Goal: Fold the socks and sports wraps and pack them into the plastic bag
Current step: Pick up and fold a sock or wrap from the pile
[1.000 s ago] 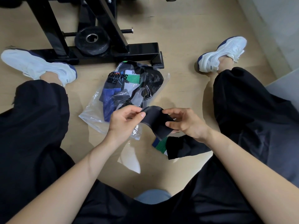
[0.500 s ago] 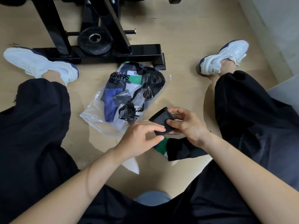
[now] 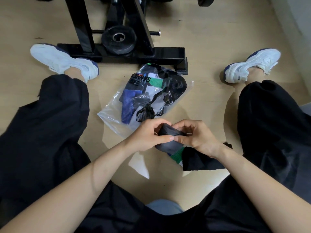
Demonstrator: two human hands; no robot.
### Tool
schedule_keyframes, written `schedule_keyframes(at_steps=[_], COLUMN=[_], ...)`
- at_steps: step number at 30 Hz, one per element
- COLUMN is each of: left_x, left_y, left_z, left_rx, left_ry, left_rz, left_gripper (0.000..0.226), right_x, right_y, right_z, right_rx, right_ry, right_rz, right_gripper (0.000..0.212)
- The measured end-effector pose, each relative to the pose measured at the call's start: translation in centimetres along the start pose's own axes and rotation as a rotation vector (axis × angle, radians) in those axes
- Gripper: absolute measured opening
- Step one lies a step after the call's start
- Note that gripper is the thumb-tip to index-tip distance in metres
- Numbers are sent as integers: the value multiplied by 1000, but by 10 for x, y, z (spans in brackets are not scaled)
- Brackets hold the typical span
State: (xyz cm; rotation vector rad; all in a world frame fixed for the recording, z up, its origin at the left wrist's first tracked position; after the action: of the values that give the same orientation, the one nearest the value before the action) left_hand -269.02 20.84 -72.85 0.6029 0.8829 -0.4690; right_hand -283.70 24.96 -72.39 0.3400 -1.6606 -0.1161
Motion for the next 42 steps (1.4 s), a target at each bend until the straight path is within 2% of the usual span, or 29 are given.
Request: schedule_keyframes(at_steps=[5,8,12,15,18,20,22,24,25,27,30,36,39,42], left_x=[15,40,71,83,97,106,108,107,107,108,98,91,101,112], left_y=[13,27,50,61,65,66,65,63,61,59,57,59,60,62], left_z=[24,58,127,157,163,160,159,158,156,151,136,92,71,53], left_rx=[58,-25,-310,-490,-565,-565,-564,-564,-563,-548,-509,-424,-440,-514], left_ry=[-204,-292,-436,-413,-318,-230,-187,-140,-112,-86,-65,-50,240,492], left_rz=[97,242,432,504,549,567,568,539,521,477,426,460,538,675], left_gripper=[20,22,18,19,24,23,23,28,32,39,42,33,14,12], right_x=[-2,-6,-12,-27,-51,-59,-61,-57,-53,-42,-16,8,8,3], right_y=[-16,-33,-59,-75,-89,-96,-103,-113,-118,-125,-126,-113,-100,-89], right_z=[-21,-30,-53,-86,-109,-113,-112,-101,-92,-71,-53,-46,-50,-55], right_rx=[9,13,78,199,269,243,187,102,30,-91,-174,-242,-255,-231], right_ry=[61,207,635,955,1366,1487,1461,1290,1172,980,777,597,543,594], right_rz=[8,69,240,341,322,311,316,259,198,116,120,186,212,221], right_gripper=[23,19,21,33,56,57,43,20,16,23,23,32,30,27])
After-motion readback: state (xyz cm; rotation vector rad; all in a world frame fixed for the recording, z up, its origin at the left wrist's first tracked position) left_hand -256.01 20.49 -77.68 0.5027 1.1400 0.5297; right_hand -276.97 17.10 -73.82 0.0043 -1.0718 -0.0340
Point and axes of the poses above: each hand's wrist, its own y-axis away from the middle knuckle, its own z-axis out of the back of the hand, x = y × z, the point moved 8 cm from there along -y, towards the middle knuckle, and after that the axes turned 14 degrees about -y, right-handed, at the moved point
